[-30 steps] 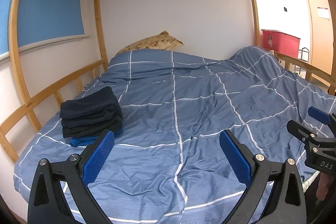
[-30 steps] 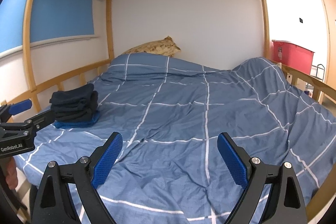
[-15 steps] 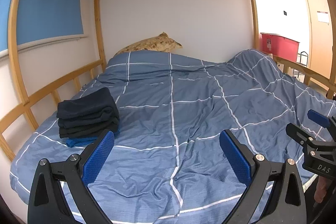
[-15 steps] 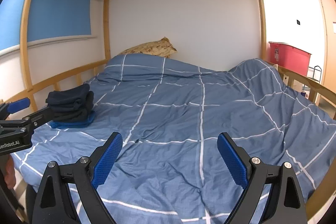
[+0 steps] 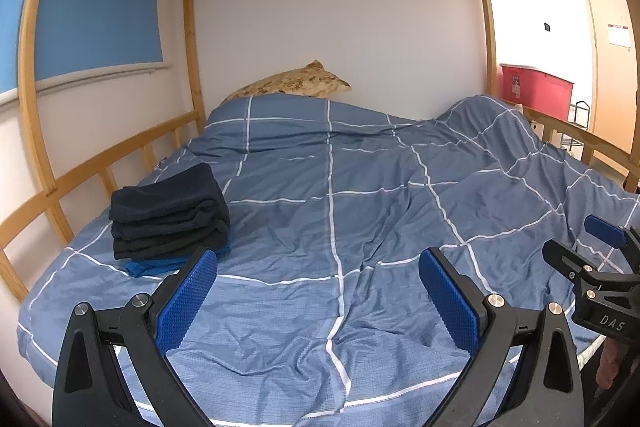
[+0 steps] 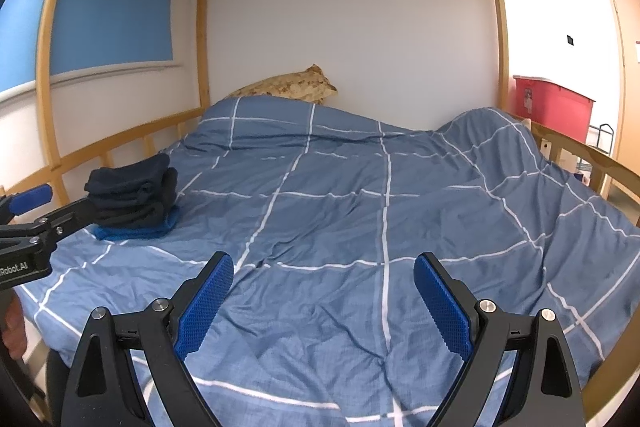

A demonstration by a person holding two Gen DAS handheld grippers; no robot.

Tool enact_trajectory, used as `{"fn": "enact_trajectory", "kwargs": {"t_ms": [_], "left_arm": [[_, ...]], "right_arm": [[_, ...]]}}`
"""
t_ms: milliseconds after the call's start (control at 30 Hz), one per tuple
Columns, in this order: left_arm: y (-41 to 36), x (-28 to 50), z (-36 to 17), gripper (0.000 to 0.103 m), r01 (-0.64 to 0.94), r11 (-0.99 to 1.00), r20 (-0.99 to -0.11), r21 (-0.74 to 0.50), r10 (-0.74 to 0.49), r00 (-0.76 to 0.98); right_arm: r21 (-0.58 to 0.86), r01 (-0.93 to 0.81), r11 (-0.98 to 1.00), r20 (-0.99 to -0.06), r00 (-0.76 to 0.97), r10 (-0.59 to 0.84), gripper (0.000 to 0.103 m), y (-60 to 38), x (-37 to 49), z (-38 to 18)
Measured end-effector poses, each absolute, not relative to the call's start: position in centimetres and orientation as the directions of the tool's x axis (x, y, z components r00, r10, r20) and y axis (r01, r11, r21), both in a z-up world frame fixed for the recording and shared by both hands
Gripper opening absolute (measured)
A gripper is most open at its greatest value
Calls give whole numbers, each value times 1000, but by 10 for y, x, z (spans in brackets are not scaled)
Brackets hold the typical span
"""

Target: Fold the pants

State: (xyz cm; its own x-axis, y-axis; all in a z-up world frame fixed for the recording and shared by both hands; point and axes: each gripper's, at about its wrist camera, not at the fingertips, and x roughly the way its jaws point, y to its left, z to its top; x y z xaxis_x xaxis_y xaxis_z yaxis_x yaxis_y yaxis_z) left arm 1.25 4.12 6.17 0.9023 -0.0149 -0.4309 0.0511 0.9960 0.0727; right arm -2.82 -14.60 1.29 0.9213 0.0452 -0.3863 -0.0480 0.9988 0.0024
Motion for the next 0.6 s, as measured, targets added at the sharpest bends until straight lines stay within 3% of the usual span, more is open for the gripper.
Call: {"fn": "enact_trajectory", "kwargs": {"t_ms": [600], "left_arm": [[40,13,57,103,27,997,-426,73,7,904]], "right_arm": [[6,-48,999,-392,919,47,92,-147,-26,10]]}}
